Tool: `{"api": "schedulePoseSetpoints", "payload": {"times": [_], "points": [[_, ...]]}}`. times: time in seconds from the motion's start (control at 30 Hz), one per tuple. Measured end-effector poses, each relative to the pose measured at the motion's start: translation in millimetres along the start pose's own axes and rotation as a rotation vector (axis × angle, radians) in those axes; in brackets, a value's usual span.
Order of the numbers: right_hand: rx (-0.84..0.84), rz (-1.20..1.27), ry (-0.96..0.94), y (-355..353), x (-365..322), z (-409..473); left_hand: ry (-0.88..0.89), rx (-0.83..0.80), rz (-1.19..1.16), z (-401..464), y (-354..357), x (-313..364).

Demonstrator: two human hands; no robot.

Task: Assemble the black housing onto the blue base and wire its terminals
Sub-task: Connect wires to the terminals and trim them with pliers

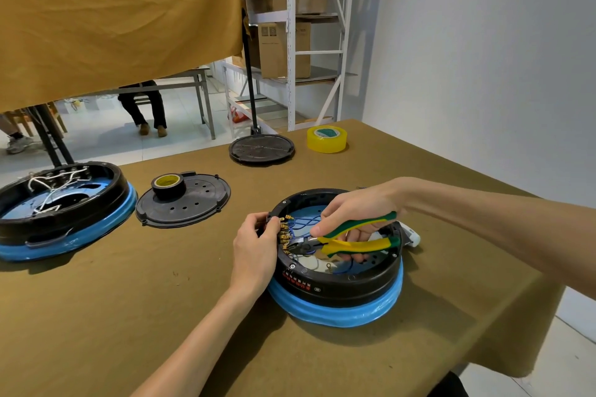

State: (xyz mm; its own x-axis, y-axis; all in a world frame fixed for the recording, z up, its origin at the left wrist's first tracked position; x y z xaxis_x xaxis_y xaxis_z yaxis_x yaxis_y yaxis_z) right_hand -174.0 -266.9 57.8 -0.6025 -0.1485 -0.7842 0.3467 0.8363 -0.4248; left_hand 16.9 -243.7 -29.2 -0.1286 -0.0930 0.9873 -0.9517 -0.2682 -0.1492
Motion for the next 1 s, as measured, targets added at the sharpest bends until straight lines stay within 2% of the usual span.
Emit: {"api": "schedulePoseSetpoints", "payload": {"times": [0.2,0.57,1.0], "points": [[-0.096,-0.017,0.016,0,-8,3,0.010,0.013,0.012,1,0,-1],[-0.061,-0.021,0.023,-1,-1,8,0.006,-0.002,0.005,2,0,-1],[-0.013,-0.166,-0.025,-1,5,10,0.005,0.005,0.011,1,1,-3]]}}
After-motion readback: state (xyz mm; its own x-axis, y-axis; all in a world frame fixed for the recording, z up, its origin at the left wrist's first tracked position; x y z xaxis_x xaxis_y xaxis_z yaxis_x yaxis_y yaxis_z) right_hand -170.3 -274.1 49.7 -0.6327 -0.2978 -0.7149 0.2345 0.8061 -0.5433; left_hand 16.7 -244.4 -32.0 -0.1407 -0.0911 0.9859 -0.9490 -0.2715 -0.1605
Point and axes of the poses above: each hand's wrist, its own z-axis towards the middle knuckle, its own y-axis out of the palm, x = y × z, the point moved 4 cm from there along z, towards the middle knuckle, and after that the axes turned 12 degrees about -y, right-handed, at the moved point
